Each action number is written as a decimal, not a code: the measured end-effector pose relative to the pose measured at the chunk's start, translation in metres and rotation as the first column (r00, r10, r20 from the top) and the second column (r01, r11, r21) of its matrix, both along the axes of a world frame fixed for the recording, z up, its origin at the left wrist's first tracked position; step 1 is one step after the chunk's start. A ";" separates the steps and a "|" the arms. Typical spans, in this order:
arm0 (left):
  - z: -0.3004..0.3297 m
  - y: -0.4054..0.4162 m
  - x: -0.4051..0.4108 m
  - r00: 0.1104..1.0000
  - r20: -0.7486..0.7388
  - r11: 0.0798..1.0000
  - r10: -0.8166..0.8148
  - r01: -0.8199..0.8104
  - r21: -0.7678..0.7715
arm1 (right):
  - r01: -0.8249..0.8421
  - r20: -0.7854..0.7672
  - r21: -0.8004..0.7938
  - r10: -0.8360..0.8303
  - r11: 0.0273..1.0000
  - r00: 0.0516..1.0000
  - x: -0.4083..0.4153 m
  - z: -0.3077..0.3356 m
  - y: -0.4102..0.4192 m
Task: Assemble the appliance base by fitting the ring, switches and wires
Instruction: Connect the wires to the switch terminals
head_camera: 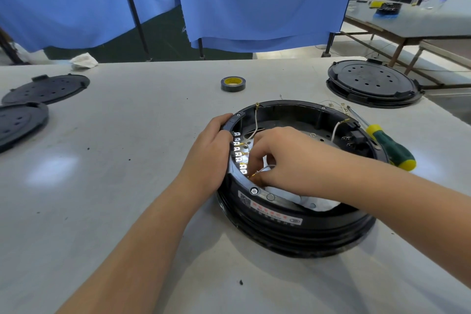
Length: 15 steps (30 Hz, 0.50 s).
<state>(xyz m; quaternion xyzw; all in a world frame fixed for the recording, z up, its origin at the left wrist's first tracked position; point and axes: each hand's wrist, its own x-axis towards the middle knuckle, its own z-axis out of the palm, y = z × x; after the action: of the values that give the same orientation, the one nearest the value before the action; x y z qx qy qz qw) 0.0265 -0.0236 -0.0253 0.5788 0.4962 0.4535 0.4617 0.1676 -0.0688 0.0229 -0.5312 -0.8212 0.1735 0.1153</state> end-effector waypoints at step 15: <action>-0.002 0.000 0.000 1.000 -0.007 0.999 0.016 -0.016 0.036 | 0.028 -0.058 0.024 -0.027 0.999 0.998 0.003 -0.006 0.002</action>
<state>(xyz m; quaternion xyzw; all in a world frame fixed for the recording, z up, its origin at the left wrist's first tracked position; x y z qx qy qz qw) 0.0266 -0.0231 -0.0268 0.5846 0.4941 0.4640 0.4458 0.1703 -0.0673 0.0169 -0.5358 -0.8123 0.1768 0.1479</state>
